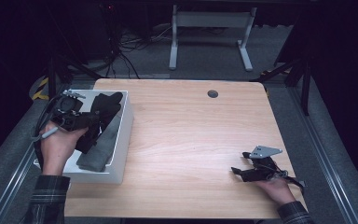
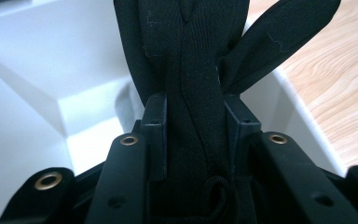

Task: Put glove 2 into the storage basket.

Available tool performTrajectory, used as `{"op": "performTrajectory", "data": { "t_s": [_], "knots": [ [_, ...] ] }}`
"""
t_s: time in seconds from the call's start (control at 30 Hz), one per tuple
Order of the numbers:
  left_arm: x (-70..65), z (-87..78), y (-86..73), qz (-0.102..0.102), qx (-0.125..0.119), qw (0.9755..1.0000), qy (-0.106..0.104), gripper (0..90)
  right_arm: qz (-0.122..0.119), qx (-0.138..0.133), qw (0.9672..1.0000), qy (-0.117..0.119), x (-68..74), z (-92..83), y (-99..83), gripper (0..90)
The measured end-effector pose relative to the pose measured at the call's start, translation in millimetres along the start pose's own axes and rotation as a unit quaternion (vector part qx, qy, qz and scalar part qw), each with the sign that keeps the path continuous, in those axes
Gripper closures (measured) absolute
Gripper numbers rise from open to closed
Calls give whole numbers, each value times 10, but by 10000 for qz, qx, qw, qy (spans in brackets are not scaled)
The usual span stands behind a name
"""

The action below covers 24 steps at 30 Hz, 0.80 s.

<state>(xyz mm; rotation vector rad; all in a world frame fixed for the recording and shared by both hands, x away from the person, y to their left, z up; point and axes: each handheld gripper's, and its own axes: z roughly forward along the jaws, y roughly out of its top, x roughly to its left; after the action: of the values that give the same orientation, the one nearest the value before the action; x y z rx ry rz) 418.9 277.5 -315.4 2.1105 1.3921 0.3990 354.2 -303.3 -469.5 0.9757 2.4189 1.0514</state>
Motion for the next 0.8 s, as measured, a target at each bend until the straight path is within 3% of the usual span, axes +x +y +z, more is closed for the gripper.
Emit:
{"op": "performTrajectory", "data": {
  "t_s": [0.2,0.4,0.57,0.8],
  "knots": [
    [53,340,-136,-127,336,9993,61,665,1,-1,10000,-8,0,0,0,197],
    [77,545,-213,-196,571,9981,135,622,1,1,10000,0,0,0,0,196],
    [71,554,-213,-241,491,9984,133,442,2,0,10000,-1,0,0,0,196],
    [-37,324,-112,-98,-18,9998,177,321,2,1,10000,-1,0,0,0,196]
  ]
}}
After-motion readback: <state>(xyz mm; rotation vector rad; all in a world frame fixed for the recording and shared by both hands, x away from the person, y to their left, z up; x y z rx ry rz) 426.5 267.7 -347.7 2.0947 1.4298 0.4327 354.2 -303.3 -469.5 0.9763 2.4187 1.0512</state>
